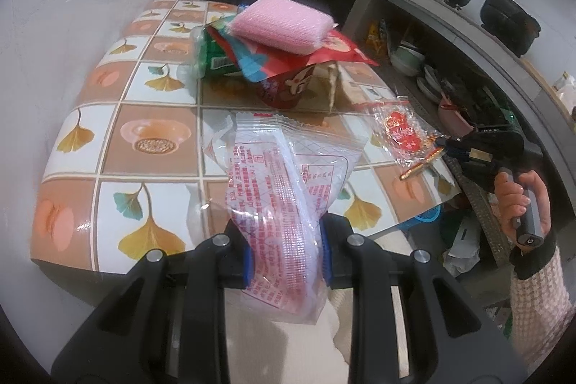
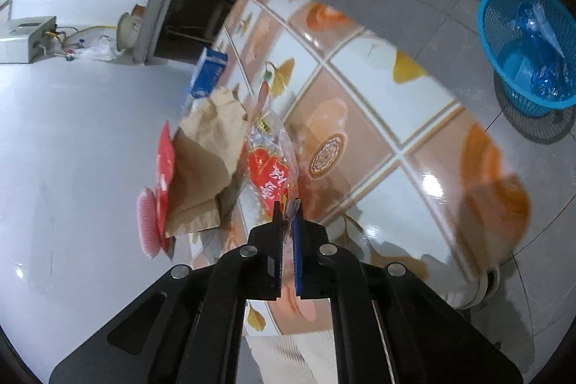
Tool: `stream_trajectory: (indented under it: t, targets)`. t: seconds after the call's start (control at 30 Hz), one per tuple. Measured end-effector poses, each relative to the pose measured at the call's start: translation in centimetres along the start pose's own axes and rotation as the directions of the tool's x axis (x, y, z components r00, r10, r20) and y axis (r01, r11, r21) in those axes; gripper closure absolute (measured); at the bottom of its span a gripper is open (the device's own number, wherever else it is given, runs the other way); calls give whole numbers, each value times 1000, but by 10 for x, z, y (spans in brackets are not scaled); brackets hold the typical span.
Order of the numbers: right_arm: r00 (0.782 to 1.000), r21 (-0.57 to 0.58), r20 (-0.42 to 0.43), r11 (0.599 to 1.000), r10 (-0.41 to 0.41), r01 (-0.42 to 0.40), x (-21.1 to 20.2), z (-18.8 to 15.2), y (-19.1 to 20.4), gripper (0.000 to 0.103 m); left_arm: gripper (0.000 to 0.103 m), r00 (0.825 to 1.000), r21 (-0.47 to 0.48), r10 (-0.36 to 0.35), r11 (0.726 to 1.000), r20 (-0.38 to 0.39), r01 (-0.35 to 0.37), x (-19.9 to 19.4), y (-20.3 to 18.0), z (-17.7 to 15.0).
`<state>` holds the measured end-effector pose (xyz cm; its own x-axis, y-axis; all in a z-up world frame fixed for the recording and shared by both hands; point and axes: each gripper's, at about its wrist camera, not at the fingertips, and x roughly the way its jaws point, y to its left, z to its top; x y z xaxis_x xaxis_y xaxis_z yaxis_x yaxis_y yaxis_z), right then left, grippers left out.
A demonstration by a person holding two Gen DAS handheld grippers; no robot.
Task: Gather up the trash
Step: 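Carry both bags toward the blue wastebasket with both grippers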
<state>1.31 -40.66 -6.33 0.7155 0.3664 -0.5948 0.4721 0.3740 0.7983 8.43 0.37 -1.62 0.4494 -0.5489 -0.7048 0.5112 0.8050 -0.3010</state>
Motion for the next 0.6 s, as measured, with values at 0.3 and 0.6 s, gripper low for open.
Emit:
stream_trajectory:
  t: [0.3,0.6]
  targets:
    - [993,-25,108,999,36,-34,-62,-4,-14,98,78,995,70,-96,993,4,96,-8,-44,14]
    - [952,-58,306,998,6,13,-146,-2,-36,98,78,969,185,-242,951,-44,246,17,-122,51]
